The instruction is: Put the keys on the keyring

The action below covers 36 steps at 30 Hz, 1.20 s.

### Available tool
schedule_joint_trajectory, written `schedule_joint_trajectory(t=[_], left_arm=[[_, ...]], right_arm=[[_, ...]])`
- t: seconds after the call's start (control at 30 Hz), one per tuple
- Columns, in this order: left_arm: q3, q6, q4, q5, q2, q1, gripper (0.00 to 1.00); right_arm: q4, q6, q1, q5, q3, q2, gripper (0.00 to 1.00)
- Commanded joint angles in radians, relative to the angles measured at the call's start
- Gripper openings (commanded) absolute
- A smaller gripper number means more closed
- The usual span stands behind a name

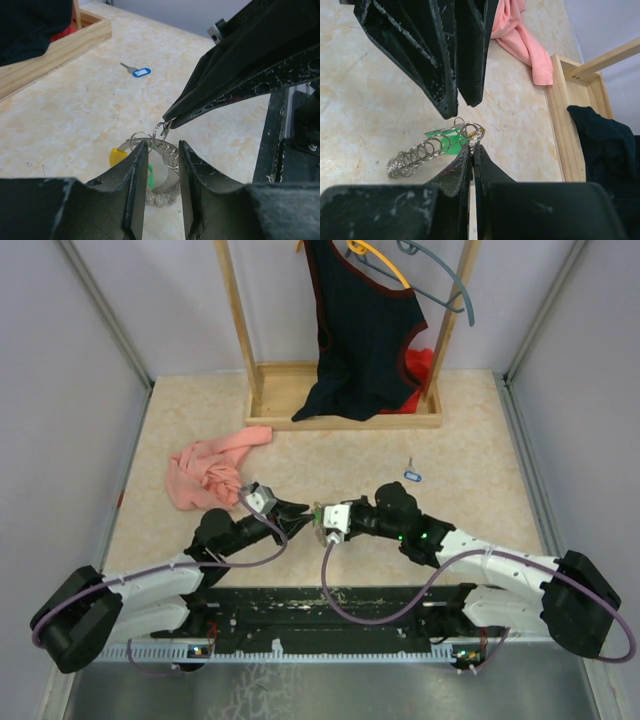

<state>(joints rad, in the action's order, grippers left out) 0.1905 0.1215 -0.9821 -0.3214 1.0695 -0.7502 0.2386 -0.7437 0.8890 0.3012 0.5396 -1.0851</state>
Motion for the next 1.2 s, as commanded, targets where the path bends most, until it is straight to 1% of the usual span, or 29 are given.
schedule_joint_trajectory(t=[0.0,0.07,0.23,0.33,0.5,0.77,0.87,0.93,1.0,1.07,1.1,1.17], left_arm=[[0.075,-0.114,0.198,-0.086,-0.017,0.003,0.37],[0.107,-0.160,0.250,-0.103,-0.006,0.007,0.37],[0.156,-0.253,0.289,-0.143,0.006,0.022,0.39],[0.201,-0.306,0.361,-0.169,0.024,0.032,0.39],[0.232,-0.338,0.396,-0.263,0.052,0.037,0.39],[0.271,-0.344,0.437,-0.306,0.092,0.037,0.32],[0.281,-0.340,0.443,-0.322,0.101,0.037,0.28],[0.288,-0.334,0.443,-0.326,0.110,0.037,0.23],[0.297,-0.331,0.448,-0.336,0.118,0.037,0.14],[0.305,-0.331,0.466,-0.333,0.125,0.037,0.03],[0.309,-0.332,0.481,-0.327,0.125,0.037,0.01],[0.314,-0.331,0.514,-0.305,0.119,0.037,0.01]], right_arm=[[-0.008,-0.048,0.001,0.027,0.068,0.000,0.00],[-0.019,-0.054,0.001,0.029,0.073,-0.003,0.00],[-0.054,-0.063,0.001,0.036,0.091,-0.009,0.00],[-0.055,-0.063,0.001,0.040,0.089,-0.005,0.00],[-0.060,-0.068,0.001,0.041,0.094,-0.002,0.00],[-0.064,-0.064,0.001,0.047,0.095,0.005,0.00],[-0.064,-0.062,0.001,0.049,0.095,0.007,0.00],[-0.065,-0.060,0.001,0.053,0.097,0.007,0.00],[-0.067,-0.056,0.001,0.053,0.097,0.009,0.00],[-0.069,-0.053,0.001,0.042,0.095,0.016,0.00],[-0.066,-0.049,0.001,0.032,0.088,0.023,0.00],[-0.052,-0.043,0.001,0.006,0.072,0.040,0.00]])
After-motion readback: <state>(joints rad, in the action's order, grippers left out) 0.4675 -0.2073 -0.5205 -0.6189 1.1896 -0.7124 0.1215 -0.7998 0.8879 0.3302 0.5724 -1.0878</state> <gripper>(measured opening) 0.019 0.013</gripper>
